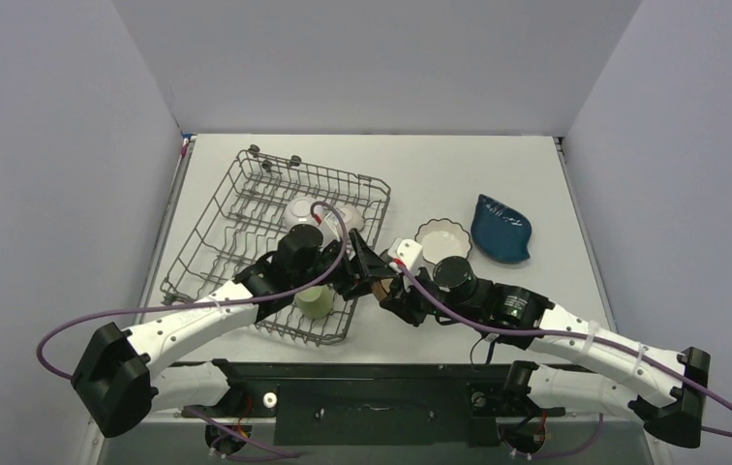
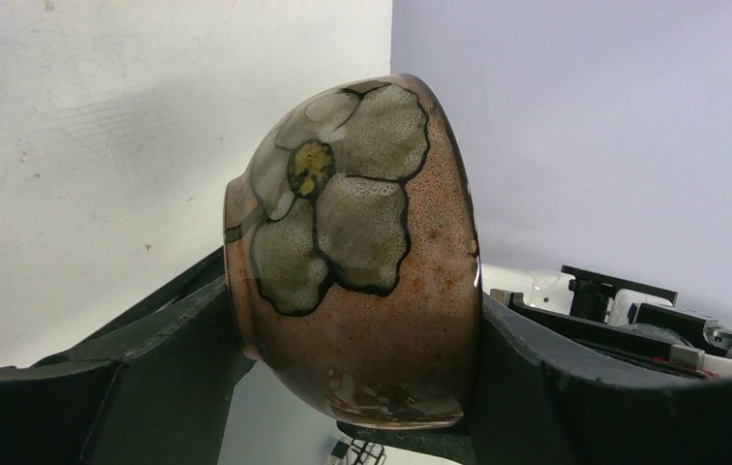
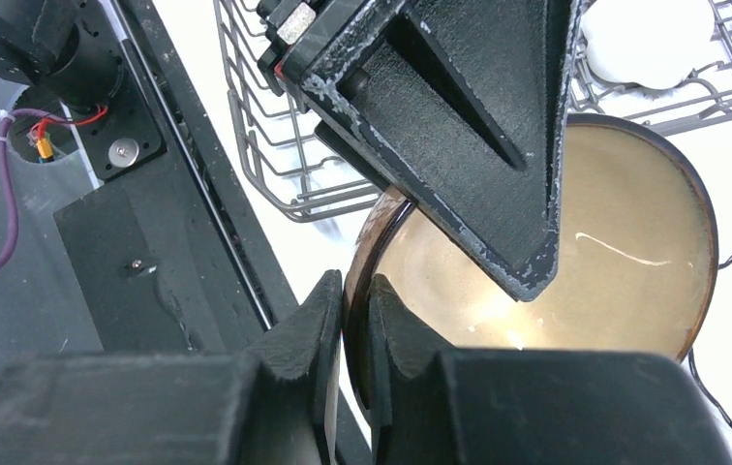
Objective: Load the mixed dishes into the dish rack
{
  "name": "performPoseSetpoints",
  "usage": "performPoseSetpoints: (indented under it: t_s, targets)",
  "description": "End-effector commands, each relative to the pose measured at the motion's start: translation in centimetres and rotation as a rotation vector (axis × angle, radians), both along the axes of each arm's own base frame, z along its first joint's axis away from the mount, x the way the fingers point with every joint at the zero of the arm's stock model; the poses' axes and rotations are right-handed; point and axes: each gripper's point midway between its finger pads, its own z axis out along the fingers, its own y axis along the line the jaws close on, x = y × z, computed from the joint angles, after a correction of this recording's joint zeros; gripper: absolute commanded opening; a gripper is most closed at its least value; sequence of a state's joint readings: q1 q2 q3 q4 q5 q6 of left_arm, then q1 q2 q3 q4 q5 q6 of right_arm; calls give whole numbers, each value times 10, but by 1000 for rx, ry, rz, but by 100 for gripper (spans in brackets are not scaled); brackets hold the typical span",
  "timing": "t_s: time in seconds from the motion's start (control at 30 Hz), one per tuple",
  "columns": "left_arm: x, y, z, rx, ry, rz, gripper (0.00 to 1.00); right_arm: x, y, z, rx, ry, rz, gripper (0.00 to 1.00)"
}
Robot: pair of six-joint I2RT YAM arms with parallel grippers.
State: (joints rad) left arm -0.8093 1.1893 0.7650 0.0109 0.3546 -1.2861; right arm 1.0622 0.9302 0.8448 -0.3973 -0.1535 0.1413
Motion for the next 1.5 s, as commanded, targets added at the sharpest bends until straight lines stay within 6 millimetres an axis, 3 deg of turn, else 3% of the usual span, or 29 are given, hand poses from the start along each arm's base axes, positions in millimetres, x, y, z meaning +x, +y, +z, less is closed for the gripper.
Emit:
performPoseSetpoints:
  t_s: [0.0, 0.07, 0.43, 0.67, 0.9, 1.03, 1.2, 1.47]
  targets:
    - [2, 3, 44, -107, -161, -17, 11, 16, 18, 57, 156, -117, -21, 8]
    - [4, 6, 47, -114, -169, -8, 0, 16, 19, 57, 154, -125, -14, 11]
    - [5, 21, 67, -138, -238, 20, 0, 26, 24, 60, 136, -187, -18, 31]
    - [14, 48, 70, -99, -282, 118, 0, 24, 33, 70, 164, -178, 11, 41]
    - [33, 97, 60, 86, -337, 222, 0, 24, 21, 112, 286, -158, -78, 50]
    - [44, 134, 53, 302, -393, 297, 0, 32, 1, 125, 291, -145, -193, 49]
    - [47, 184, 45, 592, -442, 346, 0, 45, -27, 121, 285, -155, -309, 49]
    - [63, 245, 60, 855, -485, 433, 0, 56, -52, 103, 298, -128, -368, 48]
